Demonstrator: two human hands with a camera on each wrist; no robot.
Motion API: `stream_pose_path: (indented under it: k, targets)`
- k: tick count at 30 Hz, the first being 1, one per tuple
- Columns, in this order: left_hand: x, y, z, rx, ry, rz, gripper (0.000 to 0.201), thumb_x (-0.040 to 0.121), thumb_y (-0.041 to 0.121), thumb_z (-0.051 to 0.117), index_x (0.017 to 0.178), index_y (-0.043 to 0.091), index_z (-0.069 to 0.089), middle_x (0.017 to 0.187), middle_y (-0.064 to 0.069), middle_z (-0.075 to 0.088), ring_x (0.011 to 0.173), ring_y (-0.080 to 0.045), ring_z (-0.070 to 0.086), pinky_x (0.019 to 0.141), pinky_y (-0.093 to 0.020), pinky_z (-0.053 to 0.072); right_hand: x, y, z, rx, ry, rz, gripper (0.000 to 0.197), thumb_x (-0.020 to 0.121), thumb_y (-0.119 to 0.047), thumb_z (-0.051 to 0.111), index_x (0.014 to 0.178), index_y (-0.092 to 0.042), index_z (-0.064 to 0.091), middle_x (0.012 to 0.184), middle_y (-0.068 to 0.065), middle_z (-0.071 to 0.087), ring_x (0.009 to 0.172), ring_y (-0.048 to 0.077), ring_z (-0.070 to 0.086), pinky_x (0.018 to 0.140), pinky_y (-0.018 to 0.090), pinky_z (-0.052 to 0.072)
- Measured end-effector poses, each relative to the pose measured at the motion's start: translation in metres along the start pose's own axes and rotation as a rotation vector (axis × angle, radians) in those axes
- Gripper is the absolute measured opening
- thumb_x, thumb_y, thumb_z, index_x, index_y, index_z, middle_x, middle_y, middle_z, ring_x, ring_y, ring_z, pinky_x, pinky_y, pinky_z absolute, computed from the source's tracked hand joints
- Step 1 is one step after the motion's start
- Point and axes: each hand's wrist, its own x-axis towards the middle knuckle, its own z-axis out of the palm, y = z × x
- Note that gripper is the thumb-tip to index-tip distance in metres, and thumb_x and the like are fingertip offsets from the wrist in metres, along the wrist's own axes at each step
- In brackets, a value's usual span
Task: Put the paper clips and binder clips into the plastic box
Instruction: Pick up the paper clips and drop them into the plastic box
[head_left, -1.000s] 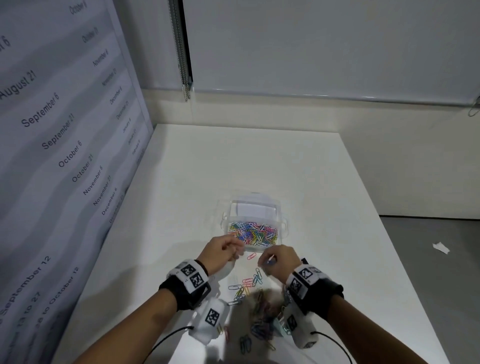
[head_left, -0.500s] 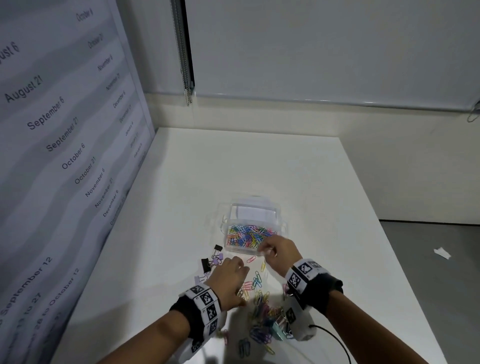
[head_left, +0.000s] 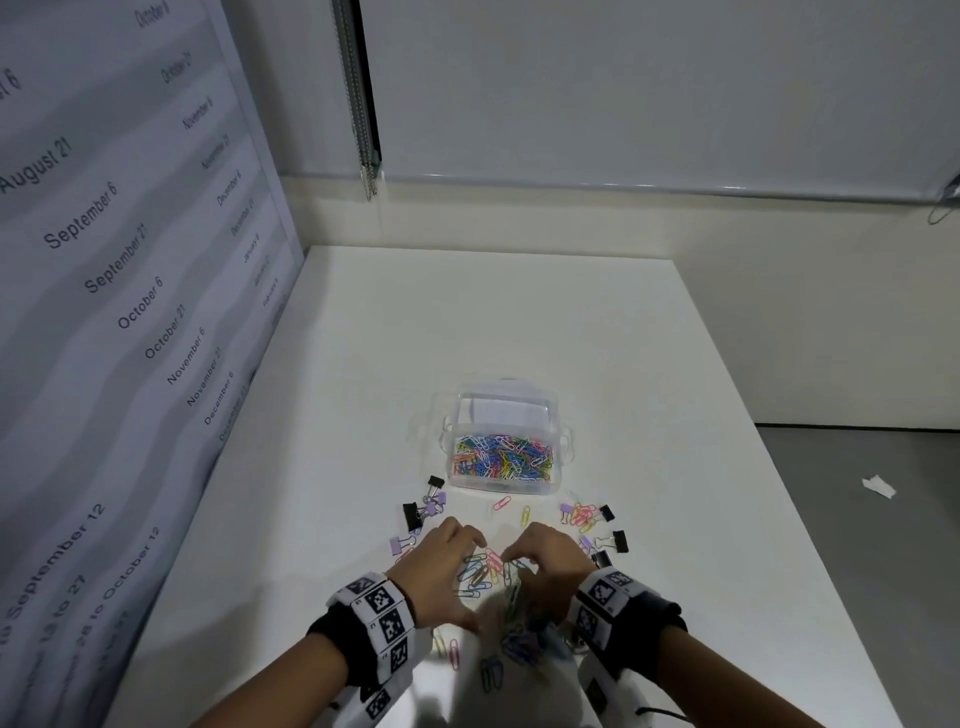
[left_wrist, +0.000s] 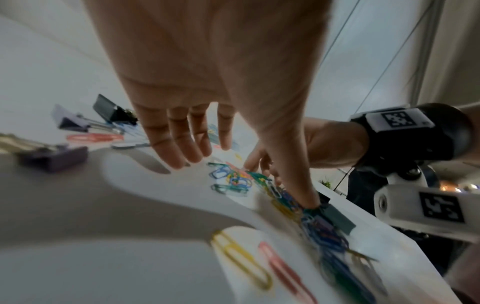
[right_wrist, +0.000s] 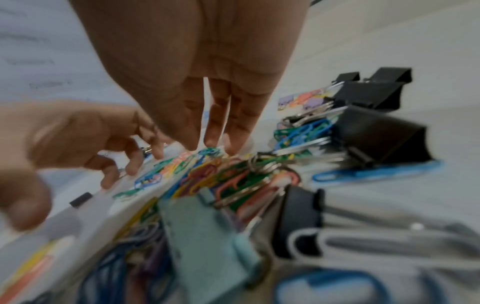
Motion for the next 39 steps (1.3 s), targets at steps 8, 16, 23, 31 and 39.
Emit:
stream_pose_path:
  k: [8, 16, 23, 31, 39]
  targets:
    - [-0.008, -0.005, 0.013, -0.022, -0.026, -0.003, 0.105, 0.061, 0.035, 0.084, 0.143, 0.018, 0.021, 0.132, -0.001, 0.029, 0.120, -0.017, 0.045, 0.100, -0.029, 0.043, -0.007, 0.009, 0.007, -0.105, 0.025, 0.039, 0.080, 0.060, -0.033, 0.080, 0.129, -0.025, 0.042, 0.121, 0.003, 0.039, 0.108, 0.022, 0.048, 0.088, 0.031, 0.044]
    - [0.013, 0.013, 0.019, 0.010, 0.119, -0.095, 0.047, 0.085, 0.025, 0.062, 0.128, 0.015, 0.044, 0.127, -0.005, 0.040, 0.110, -0.024, 0.053, 0.090, -0.031, 0.043, 0.000, -0.006, 0.001, 0.105, 0.169, 0.104, 0.024, 0.068, -0.023, 0.061, 0.088, -0.012, 0.071, 0.069, -0.016, 0.054, 0.074, 0.010, 0.055, 0.056, 0.000, 0.028]
    - [0.021, 0.005, 0.015, 0.004, 0.143, -0.113, 0.023, 0.093, 0.019, 0.049, 0.114, 0.013, 0.057, 0.112, -0.007, 0.055, 0.105, -0.025, 0.056, 0.089, -0.031, 0.042, -0.002, -0.014, -0.049, 0.274, 0.303, 0.207, 0.013, 0.079, -0.006, 0.063, 0.079, -0.016, 0.073, 0.061, -0.010, 0.067, 0.053, 0.003, 0.059, 0.055, 0.012, 0.048]
    - [0.030, 0.007, -0.005, -0.729, 0.123, -0.316, 0.019, 0.095, 0.001, 0.043, 0.081, 0.010, 0.053, 0.071, -0.007, 0.056, 0.044, -0.010, 0.050, 0.047, -0.021, 0.046, 0.015, -0.019, -0.086, 0.303, 0.526, 0.148, 0.019, 0.079, -0.008, 0.064, 0.095, -0.015, 0.072, 0.093, 0.000, 0.070, 0.084, 0.015, 0.062, 0.059, 0.009, 0.043]
    - [0.048, 0.024, -0.045, -1.168, 0.203, -0.324, 0.025, 0.098, -0.001, 0.035, 0.090, 0.001, 0.058, 0.090, -0.017, 0.062, 0.078, -0.027, 0.065, 0.077, -0.040, 0.059, 0.015, -0.009, -0.040, 0.021, 0.309, 0.119, 0.028, 0.083, -0.007, 0.052, 0.104, -0.017, 0.067, 0.114, 0.003, 0.065, 0.100, 0.016, 0.059, 0.097, 0.028, 0.046]
